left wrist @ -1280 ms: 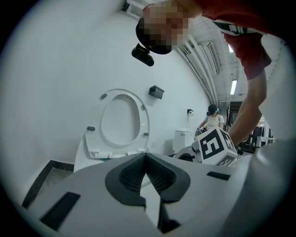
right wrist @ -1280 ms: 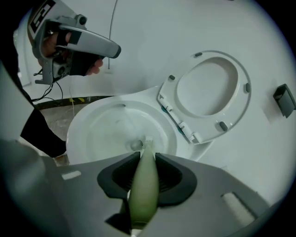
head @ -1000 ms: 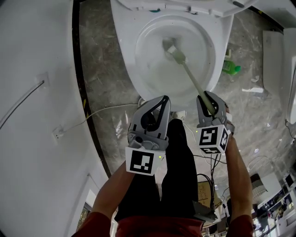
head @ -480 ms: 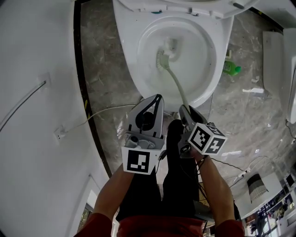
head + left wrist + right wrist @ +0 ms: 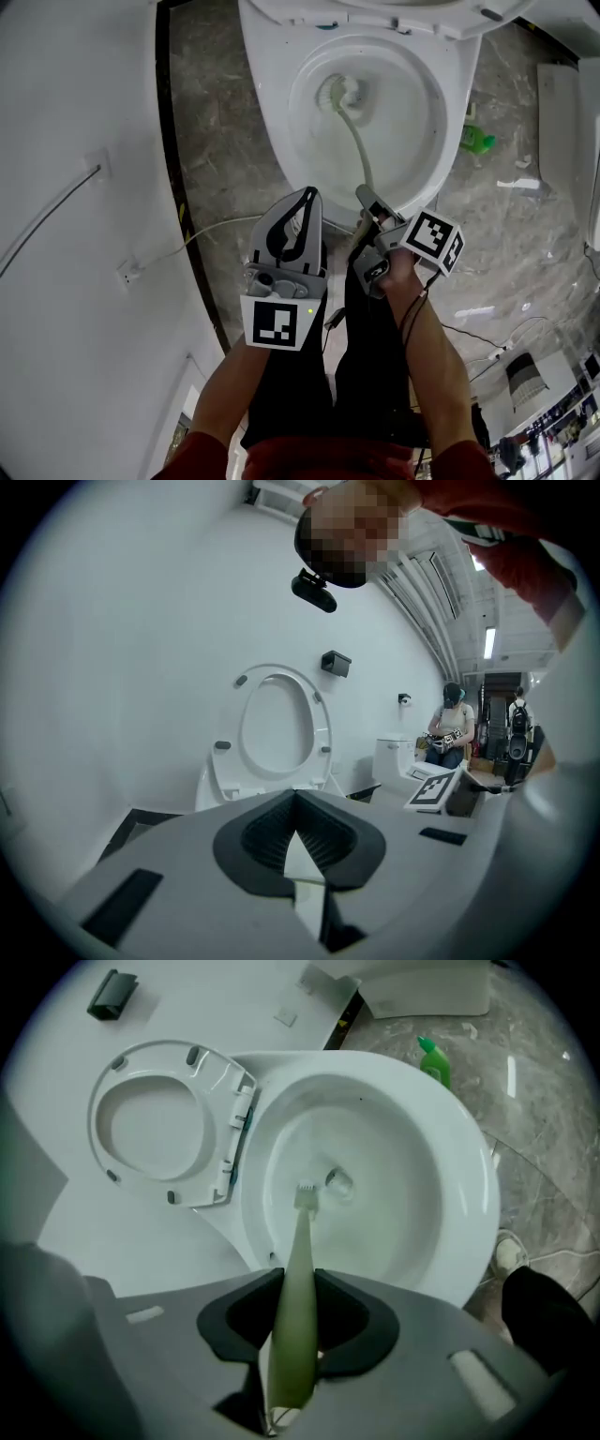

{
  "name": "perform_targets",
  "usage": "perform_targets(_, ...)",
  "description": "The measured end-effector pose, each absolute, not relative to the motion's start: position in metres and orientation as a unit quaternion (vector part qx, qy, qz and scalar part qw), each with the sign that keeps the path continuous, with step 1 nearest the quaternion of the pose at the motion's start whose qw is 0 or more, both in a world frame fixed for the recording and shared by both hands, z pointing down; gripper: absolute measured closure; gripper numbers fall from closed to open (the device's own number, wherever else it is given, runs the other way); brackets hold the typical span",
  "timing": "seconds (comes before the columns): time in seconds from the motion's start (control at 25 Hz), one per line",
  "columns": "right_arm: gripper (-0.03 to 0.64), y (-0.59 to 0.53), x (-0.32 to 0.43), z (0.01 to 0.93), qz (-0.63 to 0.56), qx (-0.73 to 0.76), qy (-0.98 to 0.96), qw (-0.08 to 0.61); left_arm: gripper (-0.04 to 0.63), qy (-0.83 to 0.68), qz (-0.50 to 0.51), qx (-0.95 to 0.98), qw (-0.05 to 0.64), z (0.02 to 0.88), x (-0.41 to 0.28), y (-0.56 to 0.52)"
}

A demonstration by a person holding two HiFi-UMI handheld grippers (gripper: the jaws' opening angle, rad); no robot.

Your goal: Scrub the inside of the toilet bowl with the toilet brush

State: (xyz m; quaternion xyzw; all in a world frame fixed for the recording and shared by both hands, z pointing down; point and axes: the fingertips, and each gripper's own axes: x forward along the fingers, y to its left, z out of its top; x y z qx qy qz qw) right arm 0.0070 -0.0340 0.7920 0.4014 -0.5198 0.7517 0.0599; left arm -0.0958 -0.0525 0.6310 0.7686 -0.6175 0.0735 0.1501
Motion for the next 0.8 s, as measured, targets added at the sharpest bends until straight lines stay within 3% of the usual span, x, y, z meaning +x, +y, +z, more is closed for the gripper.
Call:
perform_targets(0.48, 0.502, -0.057, 0.002, 0.794, 0.805, 0.382, -0.454, 0.007, 0.591, -0.616, 0.077, 0.769, 0.153, 0.631, -0.098, -0.056)
perform_targets(0.68, 0.502, -0.037, -0.004, 0.76, 0.772, 0.344, -0.529, 0.074, 0.591, -0.617, 0.08, 0.767, 0.155, 0.632, -0.099, -0.053)
perform_targets(0.8, 0.502, -0.038, 0.003, 0.756, 0.693, 0.347, -0.611, 0.163, 0.591, -0.62, 0.082, 0.765, 0.156, 0.633, -0.1, -0.053)
